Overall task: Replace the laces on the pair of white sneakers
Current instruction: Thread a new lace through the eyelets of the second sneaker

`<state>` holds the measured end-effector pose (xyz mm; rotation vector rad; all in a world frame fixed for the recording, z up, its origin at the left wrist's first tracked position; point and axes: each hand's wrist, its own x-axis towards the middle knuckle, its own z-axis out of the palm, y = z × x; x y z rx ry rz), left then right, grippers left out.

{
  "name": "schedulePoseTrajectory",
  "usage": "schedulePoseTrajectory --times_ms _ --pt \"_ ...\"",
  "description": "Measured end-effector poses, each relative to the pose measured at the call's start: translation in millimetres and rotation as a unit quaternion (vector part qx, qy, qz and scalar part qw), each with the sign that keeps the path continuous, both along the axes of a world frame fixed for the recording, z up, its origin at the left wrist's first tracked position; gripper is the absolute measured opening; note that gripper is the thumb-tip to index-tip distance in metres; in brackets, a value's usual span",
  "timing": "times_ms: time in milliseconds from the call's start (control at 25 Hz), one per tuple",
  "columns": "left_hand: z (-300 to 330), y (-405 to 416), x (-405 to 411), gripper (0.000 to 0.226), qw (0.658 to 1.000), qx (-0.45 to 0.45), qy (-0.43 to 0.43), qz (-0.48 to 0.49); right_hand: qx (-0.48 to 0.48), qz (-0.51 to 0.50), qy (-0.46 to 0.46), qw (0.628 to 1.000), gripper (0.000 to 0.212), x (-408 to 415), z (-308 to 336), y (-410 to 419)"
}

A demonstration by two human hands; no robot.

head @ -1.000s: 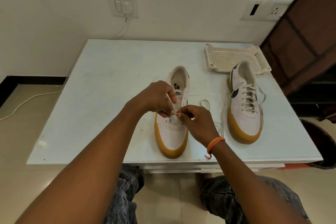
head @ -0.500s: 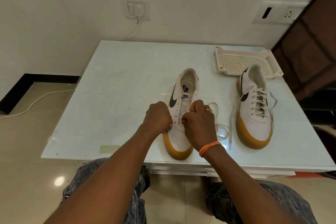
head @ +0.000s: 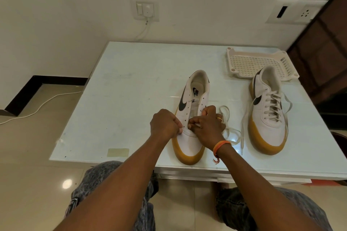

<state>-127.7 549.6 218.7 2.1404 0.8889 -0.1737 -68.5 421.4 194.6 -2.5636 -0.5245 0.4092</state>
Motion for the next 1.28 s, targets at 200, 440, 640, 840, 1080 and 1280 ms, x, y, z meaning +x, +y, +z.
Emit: schedulePoseTrajectory --times_ms 200,440,640,840,1080,1280 --pt "-1 0 -2 0.007 1.000 0.002 -0.007 -0.006 0.019 0.039 0.039 0.998 0.013 7 -3 -2" --pt "4 -2 8 0.031 0.996 0.069 0.017 -0.062 0.034 0.067 0.040 0.996 0.012 11 -5 -3" --pt "13 4 15 0.022 0.994 0.044 0.051 -0.083 -0.027 0.079 -0.011 0.996 0.023 13 5 -7" --pt "43 35 8 0.014 0.998 -0.003 0.042 -0.038 -0.029 0.088 -0.045 0.995 0.021 14 13 -16" --pt "48 115 -9 0.014 0.993 0.024 0.012 0.119 -0.032 0.094 -0.041 0.994 0.021 12 17 -19" --pt "38 141 -7 0.010 0.947 0.206 -0.088 0.231 -0.034 0.113 -0.029 0.993 0.012 15 20 -26"
